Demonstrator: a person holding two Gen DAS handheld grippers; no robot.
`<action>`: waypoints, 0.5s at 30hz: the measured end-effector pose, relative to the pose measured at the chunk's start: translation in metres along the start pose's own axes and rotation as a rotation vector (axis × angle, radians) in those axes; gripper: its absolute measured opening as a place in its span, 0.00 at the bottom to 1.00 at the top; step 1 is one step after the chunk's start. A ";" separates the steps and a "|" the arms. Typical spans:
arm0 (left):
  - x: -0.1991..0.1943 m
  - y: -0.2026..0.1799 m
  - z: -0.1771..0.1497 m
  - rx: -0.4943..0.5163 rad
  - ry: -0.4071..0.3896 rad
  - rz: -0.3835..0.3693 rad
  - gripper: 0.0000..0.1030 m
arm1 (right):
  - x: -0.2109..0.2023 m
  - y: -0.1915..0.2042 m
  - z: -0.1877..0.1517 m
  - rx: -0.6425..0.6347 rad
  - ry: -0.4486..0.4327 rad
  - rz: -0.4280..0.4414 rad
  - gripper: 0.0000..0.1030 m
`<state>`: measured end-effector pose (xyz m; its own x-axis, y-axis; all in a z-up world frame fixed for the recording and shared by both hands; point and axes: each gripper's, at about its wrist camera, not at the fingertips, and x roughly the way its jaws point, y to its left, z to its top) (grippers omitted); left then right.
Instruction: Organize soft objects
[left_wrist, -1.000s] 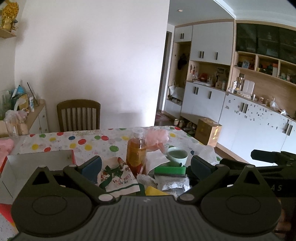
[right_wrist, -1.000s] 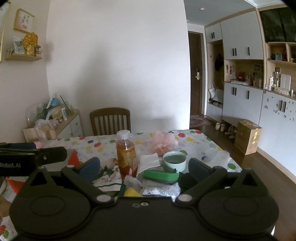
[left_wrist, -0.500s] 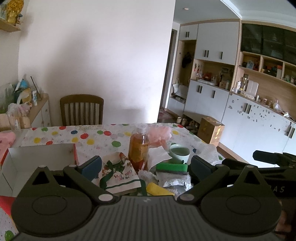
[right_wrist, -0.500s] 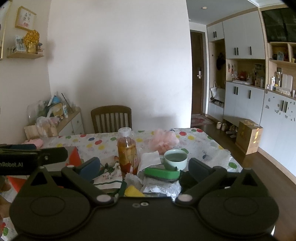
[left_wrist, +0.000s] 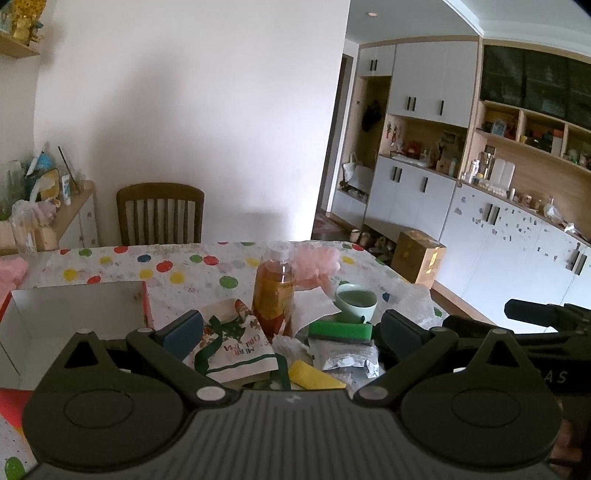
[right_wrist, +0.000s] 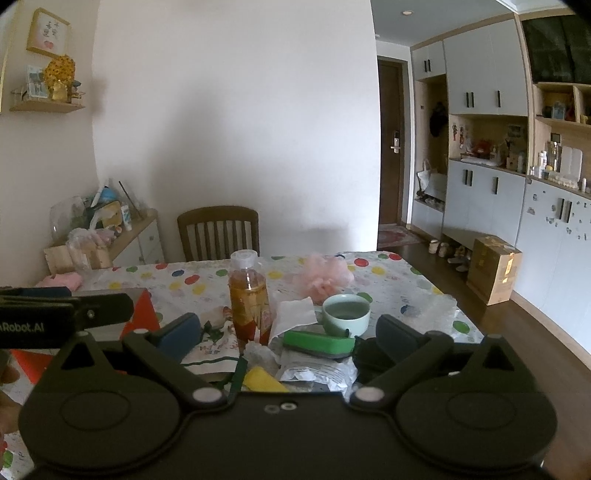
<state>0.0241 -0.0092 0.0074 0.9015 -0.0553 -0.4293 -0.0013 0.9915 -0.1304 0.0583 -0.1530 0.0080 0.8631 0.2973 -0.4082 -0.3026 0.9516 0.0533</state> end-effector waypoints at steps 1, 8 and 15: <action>0.000 0.000 0.000 0.001 -0.001 -0.001 1.00 | 0.000 0.000 0.000 0.000 -0.001 -0.002 0.99; 0.003 0.003 0.002 -0.009 0.005 0.006 1.00 | 0.002 -0.001 0.001 -0.002 -0.006 -0.008 0.98; 0.008 0.004 0.001 -0.003 0.023 -0.006 1.00 | 0.002 -0.001 0.000 -0.003 -0.004 -0.008 0.98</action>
<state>0.0316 -0.0051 0.0042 0.8912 -0.0636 -0.4492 0.0024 0.9908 -0.1355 0.0604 -0.1532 0.0075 0.8671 0.2900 -0.4051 -0.2970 0.9537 0.0471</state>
